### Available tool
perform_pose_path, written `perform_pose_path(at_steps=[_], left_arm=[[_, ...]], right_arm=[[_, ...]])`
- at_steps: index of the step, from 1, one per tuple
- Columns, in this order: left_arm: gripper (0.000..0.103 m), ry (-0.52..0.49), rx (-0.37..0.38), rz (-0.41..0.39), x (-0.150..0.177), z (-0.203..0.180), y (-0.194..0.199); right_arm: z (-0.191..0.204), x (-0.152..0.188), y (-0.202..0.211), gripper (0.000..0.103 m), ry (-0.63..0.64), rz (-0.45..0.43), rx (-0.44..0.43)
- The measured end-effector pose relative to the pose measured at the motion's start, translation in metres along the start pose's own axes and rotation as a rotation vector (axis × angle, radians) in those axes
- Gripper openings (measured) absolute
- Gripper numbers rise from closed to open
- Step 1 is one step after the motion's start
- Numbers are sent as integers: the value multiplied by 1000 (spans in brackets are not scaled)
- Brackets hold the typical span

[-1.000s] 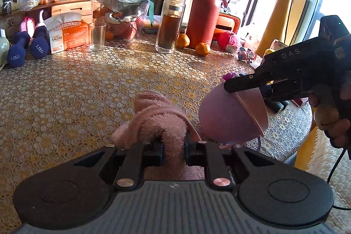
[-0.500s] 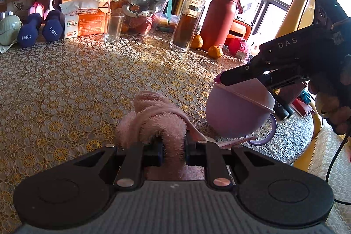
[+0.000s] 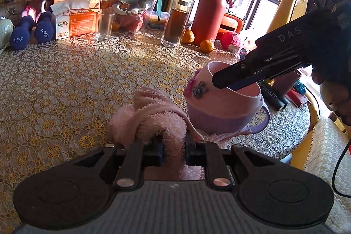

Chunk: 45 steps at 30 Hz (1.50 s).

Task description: Organize objects

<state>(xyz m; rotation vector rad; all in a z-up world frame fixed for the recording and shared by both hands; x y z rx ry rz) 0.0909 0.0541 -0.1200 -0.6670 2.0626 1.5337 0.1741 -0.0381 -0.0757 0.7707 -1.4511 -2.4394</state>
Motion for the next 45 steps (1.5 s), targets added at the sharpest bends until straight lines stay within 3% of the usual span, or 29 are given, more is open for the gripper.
perform_pose_path(at_steps=[4, 9, 12, 14, 18, 21, 27, 30, 35, 41, 45], left_arm=[[17, -18, -13, 5, 0, -2, -2], [22, -57, -26, 4, 2, -8, 0], [44, -103, -43, 7, 5, -13, 1], [70, -140, -48, -5, 8, -19, 4], [76, -237, -64, 3, 14, -35, 2], [78, -298, -109, 28, 23, -41, -9], [78, -384, -176, 48, 35, -46, -22], [78, -358, -166, 47, 35, -44, -22], [56, -293, -129, 39, 33, -40, -18], [30, -217, -110, 14, 27, -35, -9], [22, -133, -82, 3, 19, -29, -2]], right_arm=[[9, 5, 14, 33, 106, 13, 20], [27, 22, 33, 36, 499, 50, 141], [34, 35, 29, 36, 730, 88, 243], [36, 46, 21, 36, 877, 122, 311], [36, 64, 8, 35, 1073, 196, 377], [30, 65, -1, 35, 1135, 229, 411], [22, 66, -13, 32, 1158, 276, 387], [22, 66, -15, 30, 1153, 294, 363], [24, 68, -16, 15, 1013, 328, 260], [18, 60, -9, 13, 784, 215, 230], [3, 45, 6, 12, 536, 77, 184]])
Point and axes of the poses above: each gripper's, at about its wrist camera, not at the fingertips, and y roughly against the way its jaws point, z to its left, x to its underside, the point moved 10 cm from there along -y, roughly the way its jaws point, and after that the axes turned 9 degrees about z, right-handed, at the moved point
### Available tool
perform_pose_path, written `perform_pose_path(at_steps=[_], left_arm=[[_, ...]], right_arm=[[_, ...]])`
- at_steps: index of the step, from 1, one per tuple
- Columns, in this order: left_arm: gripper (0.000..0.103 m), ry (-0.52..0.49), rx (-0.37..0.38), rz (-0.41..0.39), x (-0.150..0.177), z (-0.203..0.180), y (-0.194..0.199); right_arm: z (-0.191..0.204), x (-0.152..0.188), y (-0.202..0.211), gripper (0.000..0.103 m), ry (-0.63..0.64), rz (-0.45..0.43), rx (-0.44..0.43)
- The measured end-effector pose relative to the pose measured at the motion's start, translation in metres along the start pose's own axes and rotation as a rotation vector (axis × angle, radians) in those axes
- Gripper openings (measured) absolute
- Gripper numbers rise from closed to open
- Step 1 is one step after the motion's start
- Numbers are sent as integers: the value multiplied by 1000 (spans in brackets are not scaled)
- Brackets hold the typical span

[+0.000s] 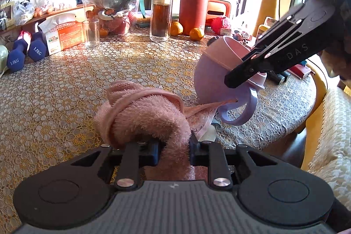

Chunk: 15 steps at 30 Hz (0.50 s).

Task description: Organize objects

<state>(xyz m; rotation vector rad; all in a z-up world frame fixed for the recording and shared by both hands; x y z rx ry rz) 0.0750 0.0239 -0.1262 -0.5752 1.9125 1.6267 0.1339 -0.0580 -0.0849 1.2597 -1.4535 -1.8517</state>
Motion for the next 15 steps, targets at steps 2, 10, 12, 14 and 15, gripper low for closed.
perform_pose_path(at_steps=[2, 10, 12, 14, 15], left_arm=[[20, 38, 16, -9, -5, 3, 4], [19, 168, 136, -55, -38, 6, 19], [19, 186, 149, -54, -46, 6, 15], [19, 195, 146, -55, -52, 9, 11], [19, 197, 138, -54, -54, 11, 8]], right_arm=[[-13, 1, 5, 12, -138, -59, -31], [-30, 20, 13, 12, -417, -210, -183], [-32, 20, 13, 13, -452, -227, -191], [-34, 21, 12, 13, -473, -240, -210], [-34, 21, 11, 13, -473, -246, -217]])
Point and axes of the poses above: each gripper's, at about its wrist camera, not at the fingertips, and y roughly against the way its jaws point, z to its left, x to its underside, the point moved 10 cm from there along -y, roughly the way its jaws point, and after that the axes turned 9 degrees about z, right-handed, at the moved point
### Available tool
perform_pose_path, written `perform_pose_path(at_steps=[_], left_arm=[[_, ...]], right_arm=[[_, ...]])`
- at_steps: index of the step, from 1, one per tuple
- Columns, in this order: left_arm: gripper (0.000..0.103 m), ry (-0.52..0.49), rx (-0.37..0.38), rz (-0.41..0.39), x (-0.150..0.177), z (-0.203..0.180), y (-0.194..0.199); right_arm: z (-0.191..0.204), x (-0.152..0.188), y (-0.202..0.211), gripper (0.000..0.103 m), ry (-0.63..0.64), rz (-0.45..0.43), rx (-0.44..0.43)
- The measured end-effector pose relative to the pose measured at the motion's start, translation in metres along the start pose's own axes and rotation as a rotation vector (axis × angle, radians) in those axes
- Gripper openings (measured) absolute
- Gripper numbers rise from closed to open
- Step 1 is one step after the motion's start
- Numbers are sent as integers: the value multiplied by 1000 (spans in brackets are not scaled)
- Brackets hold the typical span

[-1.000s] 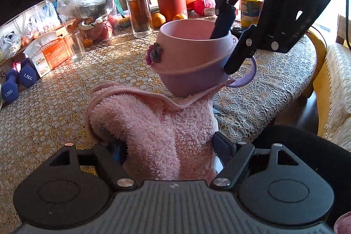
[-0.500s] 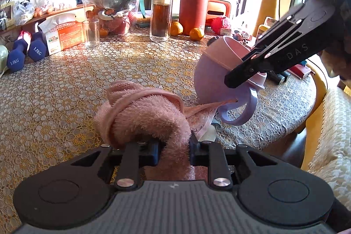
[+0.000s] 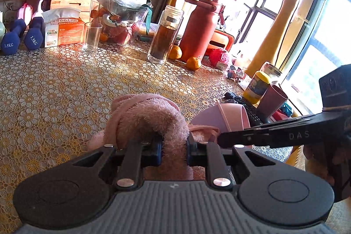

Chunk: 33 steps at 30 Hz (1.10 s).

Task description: Organize objects

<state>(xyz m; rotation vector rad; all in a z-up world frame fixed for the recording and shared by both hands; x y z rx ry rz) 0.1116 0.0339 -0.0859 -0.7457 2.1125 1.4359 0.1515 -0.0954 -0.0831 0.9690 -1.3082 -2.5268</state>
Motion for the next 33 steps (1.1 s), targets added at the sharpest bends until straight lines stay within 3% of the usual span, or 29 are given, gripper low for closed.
perform_pose_path(at_steps=[10, 18, 21, 23, 25, 30, 32, 33], left_arm=[[18, -55, -122, 74, 14, 21, -31], [22, -57, -121, 85, 23, 30, -18], [32, -45, -116, 89, 25, 34, -13], [60, -33, -120, 69, 23, 36, -6], [70, -18, -120, 30, 17, 38, 2], [66, 37, -123, 51, 6, 46, -4], [37, 47, -122, 64, 7, 46, -11], [30, 58, -121, 71, 8, 47, -14]], right_arm=[[1, -1, -4, 14, 4, -27, -17], [-5, -2, -1, 13, -37, -50, -27], [-5, -1, 0, 13, -38, -51, -30], [-5, 0, 0, 13, -40, -53, -30], [-5, 0, 0, 13, -40, -54, -30], [-6, 1, 0, 13, -47, -58, -31], [-6, 0, 1, 13, -55, -62, -32], [-7, 0, 1, 13, -59, -63, -33]])
Point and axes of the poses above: each gripper's, at about its wrist camera, not at the fingertips, and y roughly against the way its jaws point, z to its left, x to its underside, the point moved 10 cm from there along -y, roughly the way its jaws point, and after that the axes turned 9 degrees about z, right-handed, at the moved point
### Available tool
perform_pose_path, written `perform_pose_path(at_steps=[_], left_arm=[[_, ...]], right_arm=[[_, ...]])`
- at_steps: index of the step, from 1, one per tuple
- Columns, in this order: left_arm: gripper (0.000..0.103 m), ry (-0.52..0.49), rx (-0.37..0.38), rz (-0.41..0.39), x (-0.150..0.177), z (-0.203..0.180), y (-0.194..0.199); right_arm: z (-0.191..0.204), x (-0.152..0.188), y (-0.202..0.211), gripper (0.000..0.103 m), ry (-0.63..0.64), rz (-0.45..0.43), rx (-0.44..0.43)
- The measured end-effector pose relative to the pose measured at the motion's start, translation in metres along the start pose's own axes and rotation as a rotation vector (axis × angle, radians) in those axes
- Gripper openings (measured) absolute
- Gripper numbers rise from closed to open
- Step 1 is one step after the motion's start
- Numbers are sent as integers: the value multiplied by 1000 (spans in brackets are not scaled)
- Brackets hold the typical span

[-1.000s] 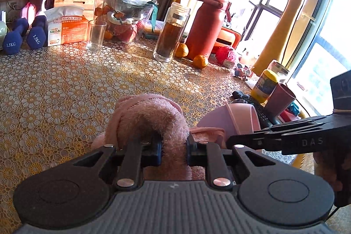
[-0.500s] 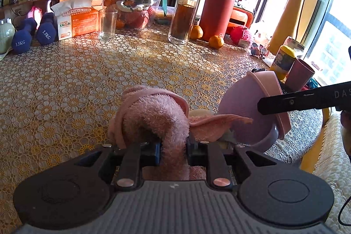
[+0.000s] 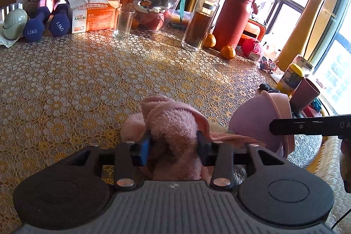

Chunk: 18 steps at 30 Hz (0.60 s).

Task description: Organize objects

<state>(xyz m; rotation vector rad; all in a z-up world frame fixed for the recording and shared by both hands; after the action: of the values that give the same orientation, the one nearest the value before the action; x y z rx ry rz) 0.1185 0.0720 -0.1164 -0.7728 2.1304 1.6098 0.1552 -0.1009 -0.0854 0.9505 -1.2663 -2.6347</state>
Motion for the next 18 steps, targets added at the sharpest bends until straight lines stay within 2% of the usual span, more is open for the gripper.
perform_pose_path(at_steps=[2, 4, 8, 13, 18], left_arm=[[17, 26, 14, -9, 0, 0, 0], [15, 22, 23, -27, 0, -5, 5], [14, -8, 57, -49, -4, -24, 19], [13, -83, 131, -71, -10, -65, 30], [13, -121, 200, -51, -17, -95, 21]], right_arm=[[-1, 0, 1, 13, -8, -3, -3], [-2, -1, 1, 13, -12, -4, -6], [-6, -5, 3, 13, -40, -15, -13], [-16, -14, 4, 15, -156, -54, -39], [-22, -17, 3, 14, -271, -78, -58]])
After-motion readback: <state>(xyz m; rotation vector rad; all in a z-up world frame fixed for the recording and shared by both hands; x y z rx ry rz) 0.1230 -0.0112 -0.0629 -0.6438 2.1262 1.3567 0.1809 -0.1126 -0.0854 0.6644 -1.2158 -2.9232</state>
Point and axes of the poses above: each gripper's, at about its wrist camera, not at the fingertips, and y roughly against the way its jaws point, z to its left, x to its underside, the point moved 10 cm from there along -y, roughly the way its jaws point, and after that the axes turned 9 degrees about z, right-handed, at the moved point
